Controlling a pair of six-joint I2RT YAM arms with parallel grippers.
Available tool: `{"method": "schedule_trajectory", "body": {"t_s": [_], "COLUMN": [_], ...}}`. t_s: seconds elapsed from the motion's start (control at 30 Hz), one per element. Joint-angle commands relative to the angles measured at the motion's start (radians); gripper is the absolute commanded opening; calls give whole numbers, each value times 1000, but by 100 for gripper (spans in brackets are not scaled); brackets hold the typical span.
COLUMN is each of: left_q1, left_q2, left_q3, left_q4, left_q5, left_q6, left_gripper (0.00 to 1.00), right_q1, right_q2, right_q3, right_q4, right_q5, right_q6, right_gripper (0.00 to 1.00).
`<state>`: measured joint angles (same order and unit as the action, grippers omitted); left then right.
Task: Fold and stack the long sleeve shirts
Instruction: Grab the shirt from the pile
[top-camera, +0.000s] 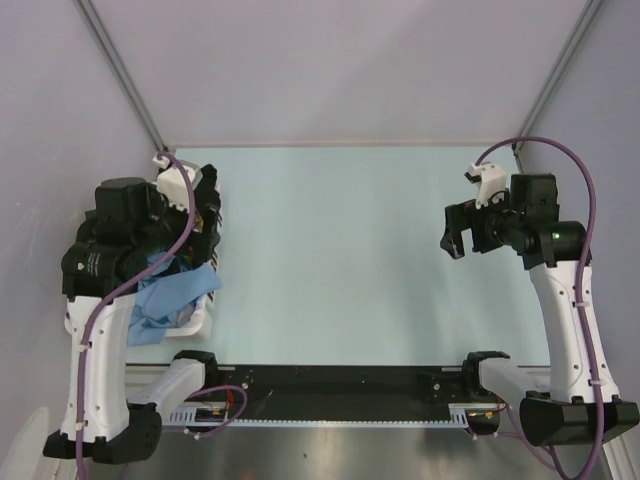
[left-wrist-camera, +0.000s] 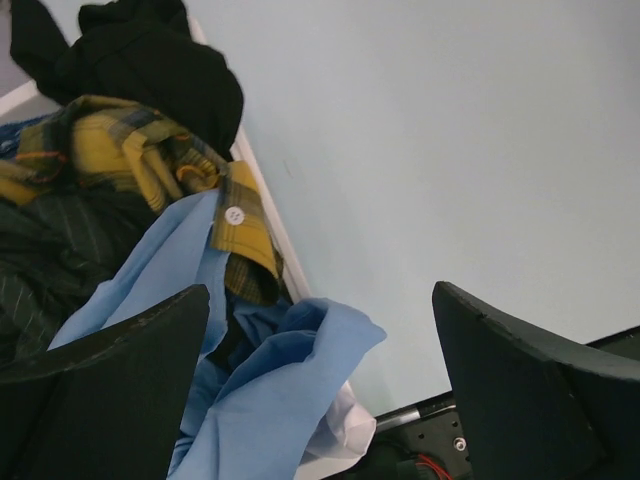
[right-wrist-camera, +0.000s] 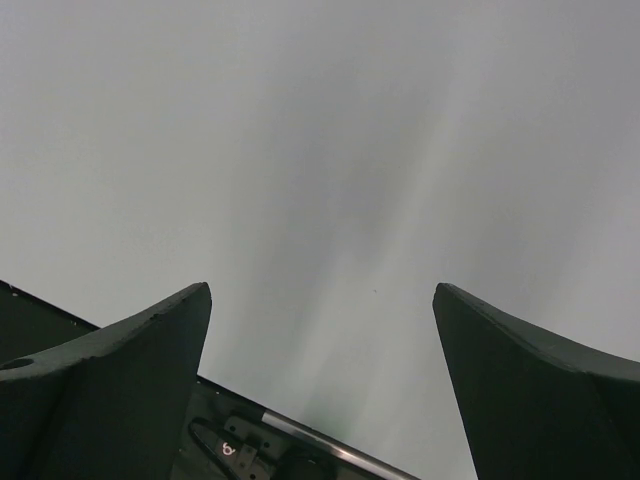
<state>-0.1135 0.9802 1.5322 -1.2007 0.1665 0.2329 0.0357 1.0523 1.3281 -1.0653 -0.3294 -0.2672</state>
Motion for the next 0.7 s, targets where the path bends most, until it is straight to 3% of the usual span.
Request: {"method": "schedule_trajectory", "body": {"t_s": [0.0, 0.23, 0.37, 0.67], "left_q1": [75, 78, 78, 110], "left_q2": [-15, -146, -247, -285], "left_q3": [6, -82, -229, -434], "left_q4": [-17, -163, -203, -148], "left_q5": [-61, -257, -435, -456], "left_q6": [-38, 107, 180, 273], "left_gripper": [99, 99, 99, 99], "right_q1": [0, 7, 15, 39], "right_q2": [6, 12, 18, 40], "right_q3": [34, 28, 17, 23], "right_q4": [-4, -24, -30, -39], "right_q5": [-3, -17, -20, -22], "right_q6": [-15, -37, -46, -50], "right_gripper": [100, 100, 100, 100]}}
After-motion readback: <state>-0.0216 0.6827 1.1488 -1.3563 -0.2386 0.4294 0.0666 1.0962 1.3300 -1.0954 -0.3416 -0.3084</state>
